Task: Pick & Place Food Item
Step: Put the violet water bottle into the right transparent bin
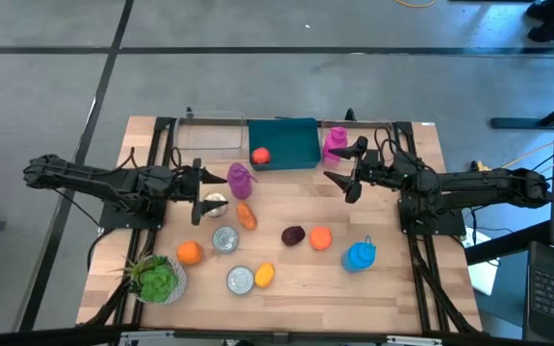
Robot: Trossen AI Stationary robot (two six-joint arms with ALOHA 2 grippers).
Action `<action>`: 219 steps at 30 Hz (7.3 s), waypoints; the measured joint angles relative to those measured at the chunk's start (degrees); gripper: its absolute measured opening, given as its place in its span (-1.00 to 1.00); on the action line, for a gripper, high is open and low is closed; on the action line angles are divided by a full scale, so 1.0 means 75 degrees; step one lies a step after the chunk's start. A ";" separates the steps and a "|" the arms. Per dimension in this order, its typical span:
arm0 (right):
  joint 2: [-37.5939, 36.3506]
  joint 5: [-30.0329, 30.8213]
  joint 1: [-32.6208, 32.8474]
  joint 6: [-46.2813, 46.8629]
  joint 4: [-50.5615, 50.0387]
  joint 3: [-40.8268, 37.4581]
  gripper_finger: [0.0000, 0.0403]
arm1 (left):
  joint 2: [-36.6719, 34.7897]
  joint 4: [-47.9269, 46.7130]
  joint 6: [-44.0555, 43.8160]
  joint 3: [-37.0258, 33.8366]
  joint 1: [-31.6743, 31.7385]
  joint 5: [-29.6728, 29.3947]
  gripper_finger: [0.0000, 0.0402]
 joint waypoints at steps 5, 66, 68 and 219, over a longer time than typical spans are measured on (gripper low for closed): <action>0.0000 -0.0006 0.0000 -0.0098 -0.0016 0.0000 0.69 | 0.0282 0.0501 -0.0232 0.0000 0.0003 -0.0002 0.48; 0.0000 -0.0090 0.0003 -0.0652 -0.0285 0.0000 0.69 | 0.1783 0.1402 0.0500 0.0000 0.2524 0.0592 0.42; 0.0000 -0.0090 0.0002 -0.0654 -0.0288 0.0000 0.69 | 0.1783 0.1397 0.0500 0.0000 0.2524 0.0595 0.37; 0.5264 -0.2308 -0.0309 -0.0569 -0.0076 0.4127 0.69 | 0.3902 0.0844 0.1246 0.3249 0.2530 0.1991 -0.86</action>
